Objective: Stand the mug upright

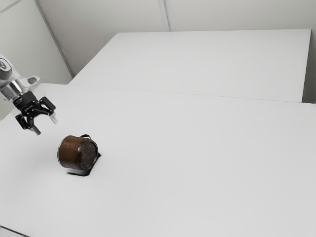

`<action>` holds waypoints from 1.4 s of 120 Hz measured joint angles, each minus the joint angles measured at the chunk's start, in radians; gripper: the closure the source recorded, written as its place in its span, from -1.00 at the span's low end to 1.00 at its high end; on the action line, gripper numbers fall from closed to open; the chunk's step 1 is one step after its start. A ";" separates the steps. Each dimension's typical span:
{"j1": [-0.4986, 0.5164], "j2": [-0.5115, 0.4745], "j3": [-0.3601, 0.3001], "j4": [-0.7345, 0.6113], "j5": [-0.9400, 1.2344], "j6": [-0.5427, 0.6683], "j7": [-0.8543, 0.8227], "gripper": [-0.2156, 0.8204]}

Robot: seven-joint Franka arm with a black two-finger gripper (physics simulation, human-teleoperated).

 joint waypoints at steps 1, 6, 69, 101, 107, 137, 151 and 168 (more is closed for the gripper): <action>0.002 0.002 0.000 0.000 -0.005 -0.002 0.005 -0.58; 0.008 0.015 0.000 -0.001 -0.026 -0.012 0.031 -0.58; 0.049 0.154 0.017 -0.036 -0.292 -0.055 0.245 -0.58; 0.047 0.160 0.031 -0.094 -0.409 -0.077 0.294 -0.58; 0.045 0.163 0.031 -0.102 -0.429 -0.079 0.301 -0.58; 0.034 0.166 0.034 -0.108 -0.449 -0.078 0.316 0.35; 0.031 0.165 0.033 -0.107 -0.446 -0.075 0.318 0.59; 0.025 0.164 0.024 -0.104 -0.449 -0.070 0.316 0.73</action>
